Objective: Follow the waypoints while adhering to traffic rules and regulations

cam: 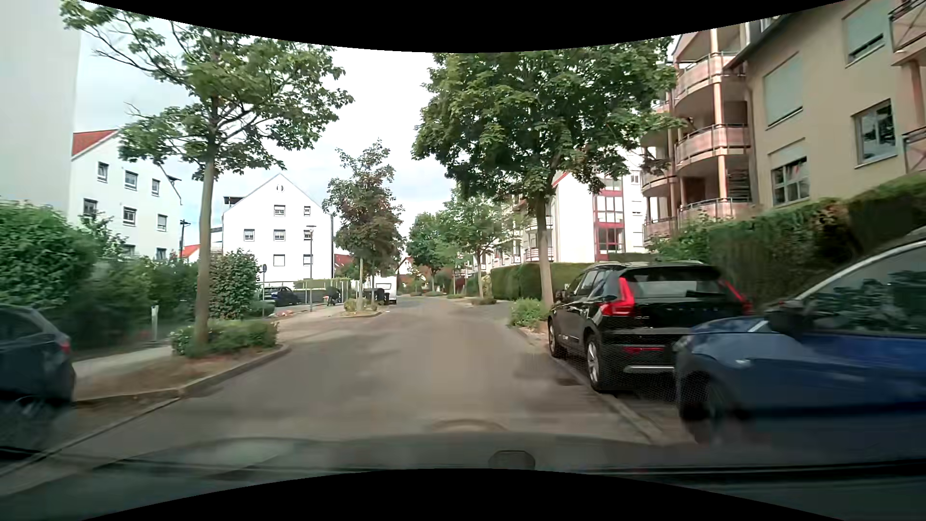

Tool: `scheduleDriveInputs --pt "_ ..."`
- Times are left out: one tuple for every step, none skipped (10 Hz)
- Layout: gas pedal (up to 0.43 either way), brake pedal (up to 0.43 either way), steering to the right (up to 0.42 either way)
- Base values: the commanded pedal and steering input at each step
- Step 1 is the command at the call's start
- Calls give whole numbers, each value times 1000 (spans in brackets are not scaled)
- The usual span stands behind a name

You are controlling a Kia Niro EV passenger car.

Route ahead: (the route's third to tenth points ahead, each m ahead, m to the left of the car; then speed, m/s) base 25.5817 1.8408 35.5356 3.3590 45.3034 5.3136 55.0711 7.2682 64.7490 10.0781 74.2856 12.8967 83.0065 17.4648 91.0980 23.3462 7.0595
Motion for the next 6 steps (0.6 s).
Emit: scheduleDriveInputs --pt "118 0 -25" --pt "118 0 -25" --pt "118 0 -25" --pt "118 0 -25" --pt "118 0 -26" --pt "118 0 -27"
